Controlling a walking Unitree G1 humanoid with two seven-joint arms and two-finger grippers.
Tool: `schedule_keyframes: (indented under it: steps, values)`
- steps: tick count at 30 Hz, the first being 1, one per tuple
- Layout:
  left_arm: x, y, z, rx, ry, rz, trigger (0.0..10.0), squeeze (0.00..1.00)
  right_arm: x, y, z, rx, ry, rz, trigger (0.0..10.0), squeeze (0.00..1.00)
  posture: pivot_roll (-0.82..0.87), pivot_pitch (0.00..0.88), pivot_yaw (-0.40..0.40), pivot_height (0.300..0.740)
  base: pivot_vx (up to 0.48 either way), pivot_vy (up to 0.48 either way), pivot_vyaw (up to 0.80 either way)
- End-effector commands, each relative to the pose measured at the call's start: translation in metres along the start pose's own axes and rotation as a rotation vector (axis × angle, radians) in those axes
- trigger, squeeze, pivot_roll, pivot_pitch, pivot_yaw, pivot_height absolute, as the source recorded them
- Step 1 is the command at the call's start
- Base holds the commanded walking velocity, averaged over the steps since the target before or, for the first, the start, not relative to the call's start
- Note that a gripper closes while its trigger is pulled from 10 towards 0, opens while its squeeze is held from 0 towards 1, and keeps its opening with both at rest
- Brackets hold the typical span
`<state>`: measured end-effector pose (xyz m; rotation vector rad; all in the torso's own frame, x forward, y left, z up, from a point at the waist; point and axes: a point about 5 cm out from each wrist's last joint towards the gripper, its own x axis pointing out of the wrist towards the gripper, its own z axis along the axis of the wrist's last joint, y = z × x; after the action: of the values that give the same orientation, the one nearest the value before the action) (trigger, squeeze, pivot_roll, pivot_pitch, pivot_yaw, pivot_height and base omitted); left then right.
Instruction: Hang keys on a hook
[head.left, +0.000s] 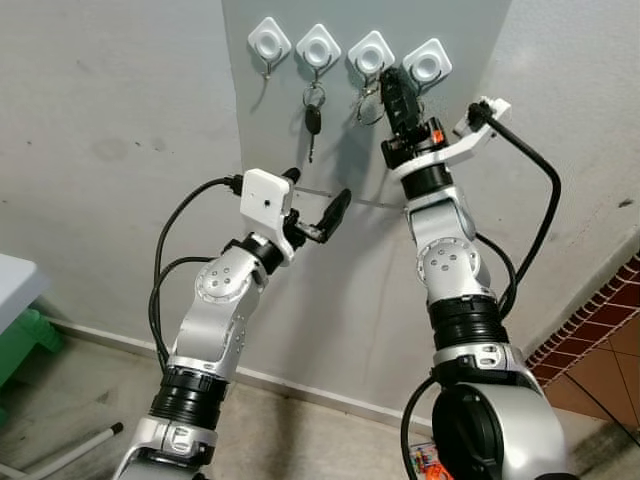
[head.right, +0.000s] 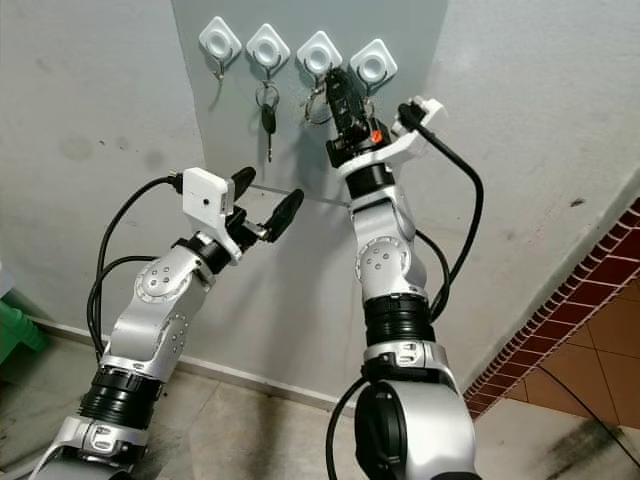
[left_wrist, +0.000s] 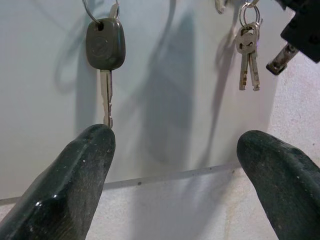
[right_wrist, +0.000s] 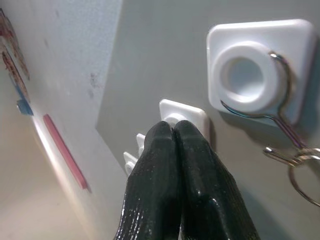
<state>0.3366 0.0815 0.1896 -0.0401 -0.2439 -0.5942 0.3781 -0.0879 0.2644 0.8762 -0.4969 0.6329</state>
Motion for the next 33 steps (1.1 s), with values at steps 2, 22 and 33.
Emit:
schedule_keyframes:
  steps: [2, 22, 33]
  values:
    - [0.002, -0.001, 0.004, 0.023, -0.009, -0.006, 10.0, 0.0, 0.01, 0.012, 0.009, 0.012, -0.037, 0.062, 10.0, 0.0, -0.02, 0.0, -0.03, 0.74, 0.0, 0.0, 0.0]
    - [0.0, 0.005, 0.007, 0.029, -0.012, 0.016, 10.0, 0.0, 0.015, 0.006, 0.0, 0.051, 0.007, 0.079, 10.0, 0.0, 0.0, 0.0, -0.032, 0.74, 0.0, 0.0, 0.0]
    - [-0.001, 0.005, 0.007, 0.029, -0.01, 0.017, 10.0, 0.0, 0.004, -0.01, -0.008, 0.057, 0.036, 0.028, 10.0, 0.0, 0.0, 0.0, -0.03, 0.74, 0.0, 0.0, 0.0]
